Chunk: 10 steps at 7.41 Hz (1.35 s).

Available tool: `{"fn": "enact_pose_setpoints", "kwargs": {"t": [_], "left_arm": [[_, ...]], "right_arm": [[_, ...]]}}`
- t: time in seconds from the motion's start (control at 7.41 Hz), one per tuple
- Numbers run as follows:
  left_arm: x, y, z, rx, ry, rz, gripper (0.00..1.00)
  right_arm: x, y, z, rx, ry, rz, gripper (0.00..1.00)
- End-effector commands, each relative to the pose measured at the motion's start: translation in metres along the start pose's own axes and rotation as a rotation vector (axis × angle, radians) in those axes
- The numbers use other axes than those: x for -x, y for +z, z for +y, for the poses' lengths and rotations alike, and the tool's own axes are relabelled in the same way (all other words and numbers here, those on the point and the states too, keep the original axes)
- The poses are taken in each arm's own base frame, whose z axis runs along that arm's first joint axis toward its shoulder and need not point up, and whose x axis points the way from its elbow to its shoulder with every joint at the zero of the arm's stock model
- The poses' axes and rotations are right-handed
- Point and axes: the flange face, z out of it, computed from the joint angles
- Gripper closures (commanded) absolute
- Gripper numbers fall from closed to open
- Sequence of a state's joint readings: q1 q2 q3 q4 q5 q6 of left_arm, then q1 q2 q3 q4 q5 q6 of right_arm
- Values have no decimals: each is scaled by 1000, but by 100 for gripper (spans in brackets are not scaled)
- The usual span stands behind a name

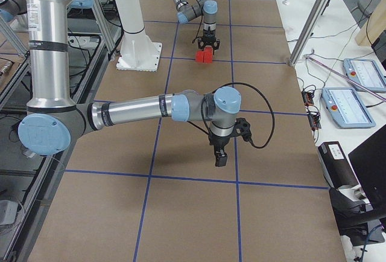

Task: Form red blocks into L shape at center
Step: 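Open the left gripper to release the red cube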

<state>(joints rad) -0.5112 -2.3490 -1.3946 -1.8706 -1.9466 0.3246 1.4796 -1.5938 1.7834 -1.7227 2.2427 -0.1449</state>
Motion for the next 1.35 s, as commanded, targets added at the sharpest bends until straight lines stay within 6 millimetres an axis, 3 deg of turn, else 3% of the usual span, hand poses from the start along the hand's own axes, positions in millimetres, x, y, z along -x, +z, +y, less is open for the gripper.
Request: {"fn": "enact_pose_setpoints", "kwargs": {"t": [0.0, 0.54, 0.81, 1.08, 1.21], "left_arm": [[1, -3, -1, -5, -9, -4, 0], [8, -36, -1, -38, -9, -36, 0], [3, -47, 18, -46, -10, -43, 0], [-1, -70, 22, -25, -26, -40, 0], [19, -84, 34, -18, -86, -65, 0]], "right_arm": [[0, 1, 0, 1, -1, 0, 0], [0, 0, 0, -1, 1, 0, 0], [0, 0, 0, -1, 1, 0, 0], [0, 0, 0, -1, -1, 0, 0], [-1, 2, 1, 5, 2, -1, 0]]}}
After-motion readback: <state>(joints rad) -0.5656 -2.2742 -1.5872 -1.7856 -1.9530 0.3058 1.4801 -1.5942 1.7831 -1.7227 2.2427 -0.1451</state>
